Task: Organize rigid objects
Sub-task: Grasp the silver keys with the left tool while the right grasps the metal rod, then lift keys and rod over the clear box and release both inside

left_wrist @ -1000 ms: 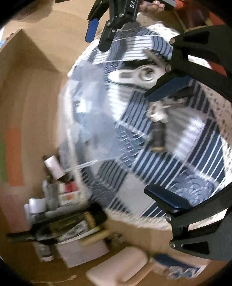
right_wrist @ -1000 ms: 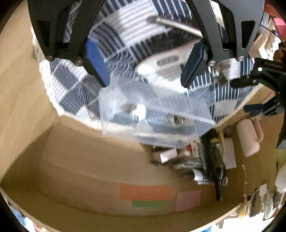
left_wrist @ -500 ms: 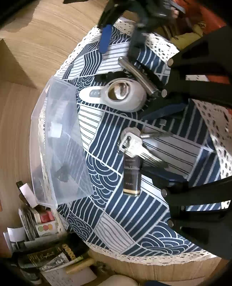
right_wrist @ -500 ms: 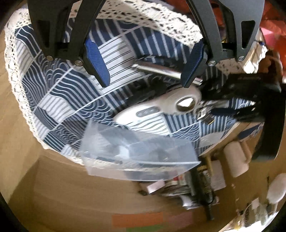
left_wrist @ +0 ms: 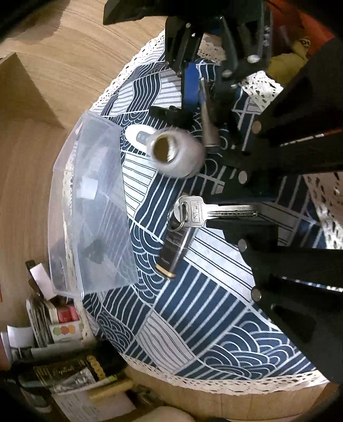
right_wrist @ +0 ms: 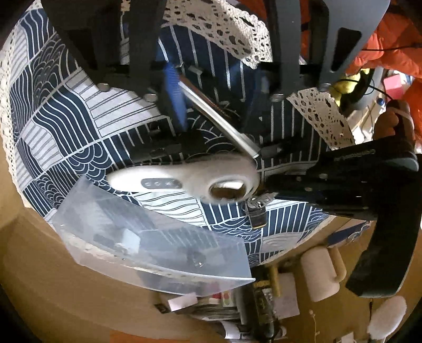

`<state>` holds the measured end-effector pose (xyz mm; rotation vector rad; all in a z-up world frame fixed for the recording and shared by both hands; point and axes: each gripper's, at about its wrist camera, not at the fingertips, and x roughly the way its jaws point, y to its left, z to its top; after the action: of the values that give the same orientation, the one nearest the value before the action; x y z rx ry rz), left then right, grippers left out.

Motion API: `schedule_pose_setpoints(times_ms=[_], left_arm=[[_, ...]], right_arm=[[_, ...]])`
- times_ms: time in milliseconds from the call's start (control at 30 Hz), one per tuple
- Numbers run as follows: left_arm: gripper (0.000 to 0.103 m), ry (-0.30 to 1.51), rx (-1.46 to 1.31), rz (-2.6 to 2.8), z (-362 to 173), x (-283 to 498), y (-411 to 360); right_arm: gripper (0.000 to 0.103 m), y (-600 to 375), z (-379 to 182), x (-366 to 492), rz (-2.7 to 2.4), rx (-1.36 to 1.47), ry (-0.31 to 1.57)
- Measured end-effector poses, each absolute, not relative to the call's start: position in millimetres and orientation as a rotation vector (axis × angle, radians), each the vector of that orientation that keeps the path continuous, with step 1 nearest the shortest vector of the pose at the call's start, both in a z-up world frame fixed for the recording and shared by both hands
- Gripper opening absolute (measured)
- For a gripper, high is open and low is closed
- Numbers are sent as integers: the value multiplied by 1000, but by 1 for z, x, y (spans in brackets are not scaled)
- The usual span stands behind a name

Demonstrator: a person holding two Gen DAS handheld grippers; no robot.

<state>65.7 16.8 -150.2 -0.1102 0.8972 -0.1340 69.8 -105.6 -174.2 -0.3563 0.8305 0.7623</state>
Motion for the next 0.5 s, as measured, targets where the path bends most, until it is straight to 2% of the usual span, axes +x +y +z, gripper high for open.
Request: schedule_pose_setpoints(times_ms=[133, 500], left_arm=[[9, 857, -94, -106, -143, 55, 19], [9, 736, -98, -62, -106, 49, 32]], right_arm=[[14, -107, -178, 70, 742, -353, 831], [14, -131, -146, 71, 666, -242, 720]])
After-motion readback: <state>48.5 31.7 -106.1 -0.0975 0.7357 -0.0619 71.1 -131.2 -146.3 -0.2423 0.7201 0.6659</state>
